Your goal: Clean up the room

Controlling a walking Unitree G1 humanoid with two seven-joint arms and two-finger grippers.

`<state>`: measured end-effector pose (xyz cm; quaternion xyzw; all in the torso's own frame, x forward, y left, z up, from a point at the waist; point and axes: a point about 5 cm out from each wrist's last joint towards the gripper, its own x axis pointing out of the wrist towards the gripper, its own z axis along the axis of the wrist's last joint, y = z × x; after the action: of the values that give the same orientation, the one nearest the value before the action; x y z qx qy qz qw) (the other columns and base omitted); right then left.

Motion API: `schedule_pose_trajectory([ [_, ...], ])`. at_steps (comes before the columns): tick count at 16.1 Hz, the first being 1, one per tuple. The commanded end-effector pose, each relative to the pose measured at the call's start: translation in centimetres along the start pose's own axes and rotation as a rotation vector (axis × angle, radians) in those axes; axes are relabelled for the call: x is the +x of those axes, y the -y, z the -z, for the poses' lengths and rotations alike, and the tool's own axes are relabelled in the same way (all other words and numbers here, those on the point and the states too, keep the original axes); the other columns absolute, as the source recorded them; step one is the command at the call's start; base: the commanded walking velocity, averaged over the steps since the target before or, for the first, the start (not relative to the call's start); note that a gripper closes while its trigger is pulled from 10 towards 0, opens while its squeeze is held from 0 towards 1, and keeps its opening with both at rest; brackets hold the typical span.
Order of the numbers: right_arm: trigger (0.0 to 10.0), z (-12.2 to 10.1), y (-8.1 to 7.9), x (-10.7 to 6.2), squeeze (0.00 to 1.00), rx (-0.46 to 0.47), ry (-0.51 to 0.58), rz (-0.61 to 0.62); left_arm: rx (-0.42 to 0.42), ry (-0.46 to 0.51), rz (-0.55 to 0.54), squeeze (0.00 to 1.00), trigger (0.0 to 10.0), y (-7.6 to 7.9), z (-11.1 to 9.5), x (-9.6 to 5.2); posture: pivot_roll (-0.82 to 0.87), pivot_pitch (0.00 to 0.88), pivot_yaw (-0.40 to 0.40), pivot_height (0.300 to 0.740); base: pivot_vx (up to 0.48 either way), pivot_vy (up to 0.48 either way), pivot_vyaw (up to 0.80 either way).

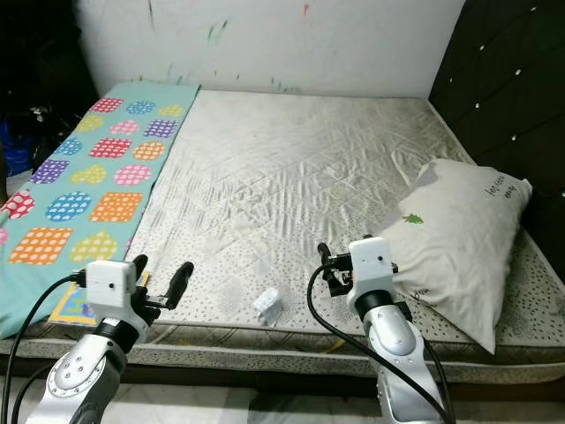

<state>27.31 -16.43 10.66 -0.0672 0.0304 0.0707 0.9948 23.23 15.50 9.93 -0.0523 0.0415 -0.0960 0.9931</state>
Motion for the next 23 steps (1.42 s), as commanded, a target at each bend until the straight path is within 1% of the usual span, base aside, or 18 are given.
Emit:
schedule_pose_trajectory([
  [1,10.0,-0.4,0.5,0.0,0.00,0.023,0.011,0.022,-0.002,0.010,-0.054,0.00,10.0,-0.5,-0.1,-0.3,-0.10,0.000,-0.010,0.740,0.000,0.000,0.00],
  [2,10.0,-0.3,0.5,0.0,0.00,0.039,-0.002,0.027,-0.002,0.010,-0.067,0.00,10.0,-0.6,0.0,-0.4,-0.10,0.000,-0.005,0.740,0.000,0.000,-0.80],
  [3,10.0,-0.3,0.2,0.2,0.00,0.044,-0.007,0.017,-0.014,0.006,-0.098,0.00,10.0,-0.9,0.1,-0.5,-0.10,0.000,0.002,0.740,0.000,0.000,-0.80],
  [5,10.0,-0.7,-0.3,0.4,0.00,0.031,0.017,-0.013,-0.023,0.002,-0.083,0.00,10.0,-0.7,0.2,-0.5,-0.10,0.000,-0.001,0.740,0.000,0.000,-0.80],
  [9,10.0,-0.7,0.2,0.6,0.00,0.031,0.014,0.000,-0.038,-0.005,-0.069,0.00,10.0,-0.6,0.4,-0.3,-0.09,0.000,0.000,0.740,0.000,0.000,0.00],
  [12,10.0,-0.6,0.2,0.8,0.00,0.038,0.001,0.003,-0.043,-0.007,-0.069,0.00,10.0,-0.5,0.4,0.0,-0.09,0.000,-0.006,0.740,0.000,0.000,-0.80],
  [15,10.0,-0.8,0.2,0.9,0.00,0.035,0.013,0.005,-0.053,0.003,-0.061,0.00,10.0,-0.5,0.2,0.2,-0.09,0.000,-0.014,0.740,0.000,0.000,-0.70],
  [18,10.0,-0.9,0.2,1.2,0.00,0.037,0.018,0.008,-0.064,0.011,-0.073,0.00,10.0,-0.6,0.1,0.3,-0.09,0.000,-0.012,0.740,0.000,0.000,0.00],
  [23,10.0,-0.7,0.2,1.1,0.00,0.031,0.014,0.012,-0.082,0.001,-0.079,0.00,10.0,-0.7,0.2,0.5,-0.09,0.000,-0.011,0.740,0.000,0.390,0.00],
])
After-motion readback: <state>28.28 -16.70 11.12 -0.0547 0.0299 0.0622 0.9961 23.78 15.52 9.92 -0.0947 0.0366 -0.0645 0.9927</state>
